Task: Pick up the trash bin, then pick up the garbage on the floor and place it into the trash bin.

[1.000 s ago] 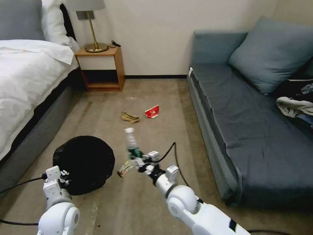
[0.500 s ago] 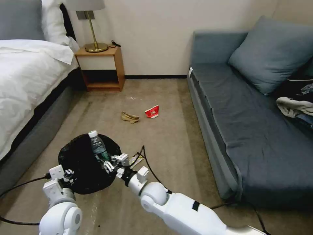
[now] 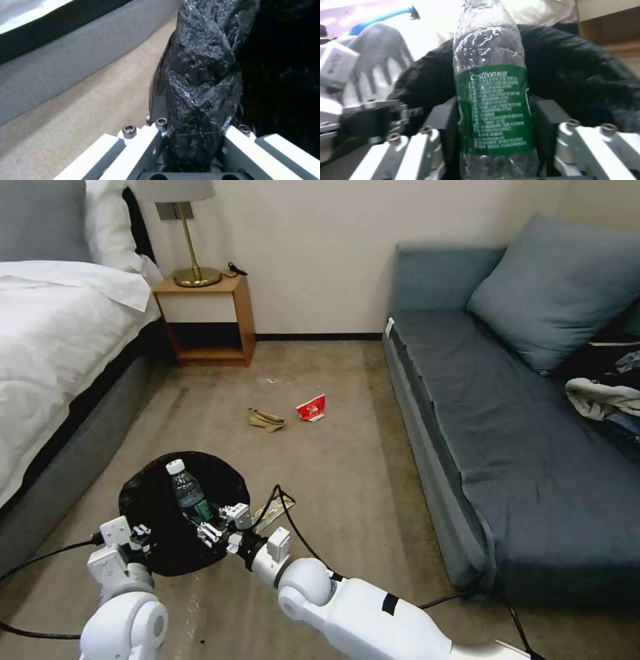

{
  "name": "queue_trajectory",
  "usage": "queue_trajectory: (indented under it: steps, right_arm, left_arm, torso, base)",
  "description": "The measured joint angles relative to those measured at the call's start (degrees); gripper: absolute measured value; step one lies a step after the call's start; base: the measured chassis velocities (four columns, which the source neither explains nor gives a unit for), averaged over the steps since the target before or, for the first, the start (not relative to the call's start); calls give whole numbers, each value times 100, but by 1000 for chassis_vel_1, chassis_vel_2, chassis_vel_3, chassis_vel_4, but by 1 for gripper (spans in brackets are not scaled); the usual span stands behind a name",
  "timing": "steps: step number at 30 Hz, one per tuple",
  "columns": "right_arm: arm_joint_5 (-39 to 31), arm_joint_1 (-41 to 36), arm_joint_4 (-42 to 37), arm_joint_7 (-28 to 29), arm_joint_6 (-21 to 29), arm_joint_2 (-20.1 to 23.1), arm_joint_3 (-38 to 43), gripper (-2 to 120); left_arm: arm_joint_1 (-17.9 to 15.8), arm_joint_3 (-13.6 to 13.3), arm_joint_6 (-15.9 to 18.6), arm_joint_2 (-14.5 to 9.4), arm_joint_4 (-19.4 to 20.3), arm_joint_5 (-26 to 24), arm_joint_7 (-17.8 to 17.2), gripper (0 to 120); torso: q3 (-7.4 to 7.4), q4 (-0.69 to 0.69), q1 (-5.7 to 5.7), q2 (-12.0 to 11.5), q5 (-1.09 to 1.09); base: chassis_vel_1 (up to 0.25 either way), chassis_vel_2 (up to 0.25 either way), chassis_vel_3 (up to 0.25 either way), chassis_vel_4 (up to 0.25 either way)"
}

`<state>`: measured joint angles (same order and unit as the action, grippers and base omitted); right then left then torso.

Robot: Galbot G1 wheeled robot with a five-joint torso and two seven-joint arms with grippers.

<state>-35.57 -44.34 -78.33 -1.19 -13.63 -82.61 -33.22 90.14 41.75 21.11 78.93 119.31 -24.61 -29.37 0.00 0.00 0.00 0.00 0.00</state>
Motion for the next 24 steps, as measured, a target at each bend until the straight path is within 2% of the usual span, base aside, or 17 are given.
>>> queue_trajectory:
  steps: [3,5,8,9,11,12,14,18,19,23,24]
  right_arm:
    - [104,-102,-2,1,37,36,165,70]
    - [132,-126,-25,-4,51,60,208,73]
    - [211,-229,-195,-14,110,141,374,88]
    - [211,-229,-195,-14,110,141,374,88]
    - [399,-378,-383,135,124,216,605,98]
    - [399,-378,-383,135,124,216,605,98]
    - [932,-531,-430,593,17,266,893,99]
    - [1413,-697,-424,945,-158,347,1171,100]
    - [1804,-923,-463,1124,-233,464,1507,100]
    - [2366,-1389,-669,1027,-340,647,2145,100]
    - [2729,-1649,-801,885,-441,704,2573,100]
  left_arm:
    - [31,11,0,-19,41,-52,1,2]
    - [36,15,0,-27,53,-64,1,2]
    - [38,44,-1,-63,80,-87,1,2]
    - [38,44,-1,-63,80,-87,1,2]
    - [25,80,-35,-113,65,-79,2,2]
    - [25,80,-35,-113,65,-79,2,2]
    - [-26,130,-224,-147,-61,19,-18,2]
    - [-62,159,-314,-184,-185,156,-35,2]
    - [-94,180,-323,-226,-293,277,-72,2]
    - [-125,214,-310,-295,-426,472,-124,2]
    - [-127,225,-302,-327,-475,529,-129,2]
  torso:
    - [0,0,0,0,0]
    - [0,0,0,0,0]
    - [0,0,0,0,0]
    - [0,0,0,0,0]
    - [0,0,0,0,0]
    - [0,0,0,0,0]
    - [0,0,0,0,1]
    - [0,0,0,0,1]
    - [0,0,0,0,1]
    - [0,-1,0,0,1]
    - [0,0,0,0,1]
  base:
    - [0,0,0,0]
    - [0,0,0,0]
    - [0,0,0,0]
    - [0,0,0,0]
    - [0,0,0,0]
    - [0,0,0,0]
    - [0,0,0,0]
    - [0,0,0,0]
    - [0,0,0,0]
    - [0,0,0,0]
    - [0,0,0,0]
